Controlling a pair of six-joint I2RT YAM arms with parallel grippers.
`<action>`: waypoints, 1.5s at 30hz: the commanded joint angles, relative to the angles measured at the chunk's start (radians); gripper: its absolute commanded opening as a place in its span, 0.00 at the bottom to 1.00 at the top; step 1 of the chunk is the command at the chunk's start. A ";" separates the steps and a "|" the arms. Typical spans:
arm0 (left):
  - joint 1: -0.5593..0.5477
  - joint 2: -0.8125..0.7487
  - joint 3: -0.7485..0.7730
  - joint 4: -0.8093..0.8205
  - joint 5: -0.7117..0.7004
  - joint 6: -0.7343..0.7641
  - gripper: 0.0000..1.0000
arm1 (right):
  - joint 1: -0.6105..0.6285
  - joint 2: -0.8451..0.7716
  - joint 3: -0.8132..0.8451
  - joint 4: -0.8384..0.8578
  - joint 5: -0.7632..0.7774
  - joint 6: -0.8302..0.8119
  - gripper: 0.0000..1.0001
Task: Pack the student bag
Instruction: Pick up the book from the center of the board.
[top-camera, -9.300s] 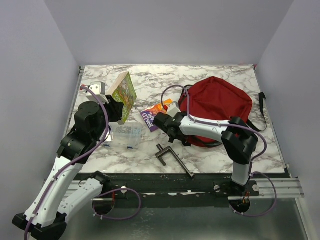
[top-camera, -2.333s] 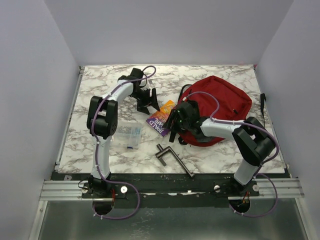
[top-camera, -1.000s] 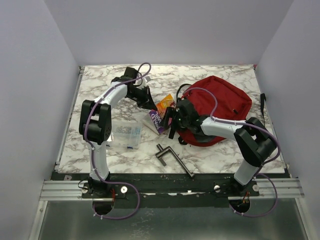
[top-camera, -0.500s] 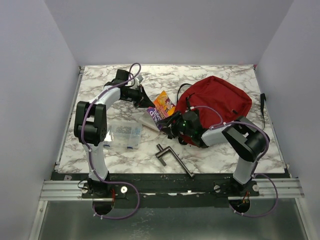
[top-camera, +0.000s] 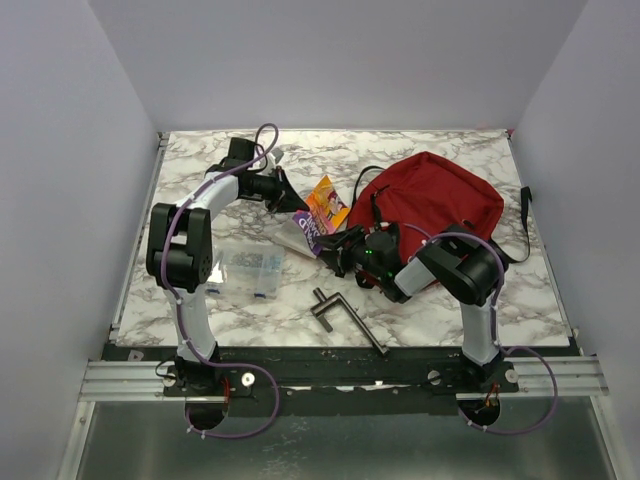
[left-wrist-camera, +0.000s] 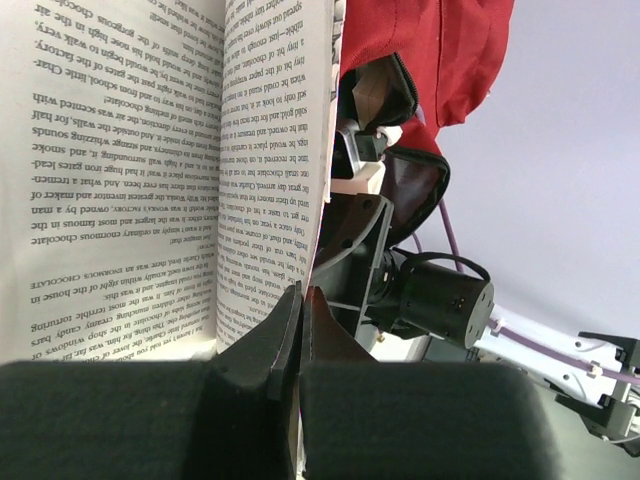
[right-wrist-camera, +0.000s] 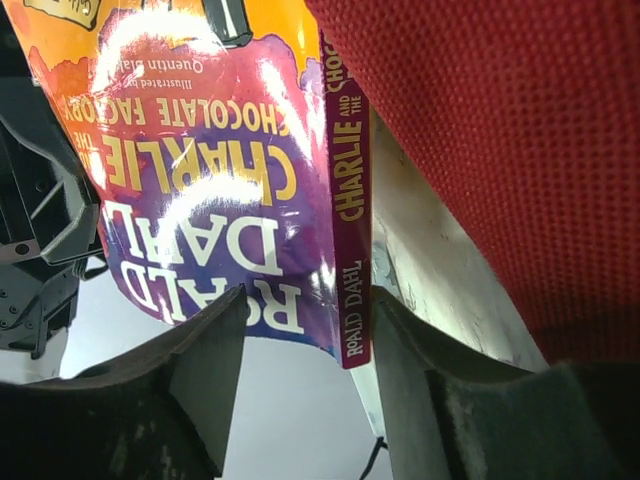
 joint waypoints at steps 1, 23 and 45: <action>0.006 -0.043 -0.013 0.019 0.057 -0.014 0.00 | -0.005 0.063 0.021 0.077 0.048 0.062 0.53; 0.020 -0.448 -0.073 -0.161 -0.611 0.212 0.89 | -0.051 0.069 0.061 0.338 -0.075 0.141 0.00; -0.047 -0.960 -0.807 0.729 -0.464 -0.750 0.98 | -0.043 -0.024 0.066 0.523 -0.081 0.270 0.00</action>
